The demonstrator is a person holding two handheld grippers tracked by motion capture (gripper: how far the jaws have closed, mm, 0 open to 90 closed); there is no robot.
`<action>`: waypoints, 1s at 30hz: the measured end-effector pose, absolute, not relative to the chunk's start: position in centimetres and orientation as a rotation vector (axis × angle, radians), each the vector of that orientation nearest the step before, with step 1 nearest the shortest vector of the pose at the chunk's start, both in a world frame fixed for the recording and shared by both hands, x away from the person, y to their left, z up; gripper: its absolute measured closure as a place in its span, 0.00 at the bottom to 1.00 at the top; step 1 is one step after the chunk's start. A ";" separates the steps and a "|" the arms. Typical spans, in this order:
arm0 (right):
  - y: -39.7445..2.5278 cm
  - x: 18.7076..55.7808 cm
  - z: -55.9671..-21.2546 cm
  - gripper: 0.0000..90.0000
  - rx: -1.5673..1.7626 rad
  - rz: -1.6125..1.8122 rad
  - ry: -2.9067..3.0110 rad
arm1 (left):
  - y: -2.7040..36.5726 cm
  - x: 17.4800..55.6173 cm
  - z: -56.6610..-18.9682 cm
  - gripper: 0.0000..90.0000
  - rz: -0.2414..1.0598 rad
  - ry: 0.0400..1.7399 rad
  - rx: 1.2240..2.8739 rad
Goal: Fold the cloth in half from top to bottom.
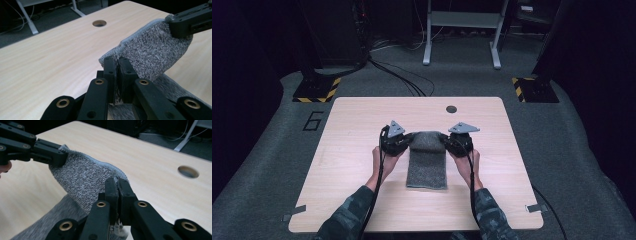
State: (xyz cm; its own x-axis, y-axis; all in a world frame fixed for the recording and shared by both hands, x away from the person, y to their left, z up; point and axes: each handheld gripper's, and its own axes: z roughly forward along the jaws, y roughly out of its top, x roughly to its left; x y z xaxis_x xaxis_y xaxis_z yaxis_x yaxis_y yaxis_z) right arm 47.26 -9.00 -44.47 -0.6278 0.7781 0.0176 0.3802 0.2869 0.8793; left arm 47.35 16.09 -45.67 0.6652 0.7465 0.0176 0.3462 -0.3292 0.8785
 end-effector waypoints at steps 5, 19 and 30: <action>-9.2 45.2 -46.1 0.98 1.031 1.267 2.194 | 15.6 45.6 -47.1 0.94 0.485 0.862 1.970; -9.9 40.8 -49.1 0.87 1.059 1.199 2.322 | 16.7 41.5 -50.4 0.64 0.267 0.876 2.039; -12.6 39.2 -46.5 0.55 1.126 1.276 2.278 | 19.1 40.8 -47.2 0.36 0.316 0.923 1.954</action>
State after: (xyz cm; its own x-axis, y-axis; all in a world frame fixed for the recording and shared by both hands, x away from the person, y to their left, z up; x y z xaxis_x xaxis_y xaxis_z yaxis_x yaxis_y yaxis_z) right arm 39.16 -12.61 -46.52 -0.6489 0.7526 0.1122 0.4888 0.2994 0.8194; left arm 40.76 19.12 -47.20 0.6859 0.7137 -0.1420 0.4773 -0.2939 0.8281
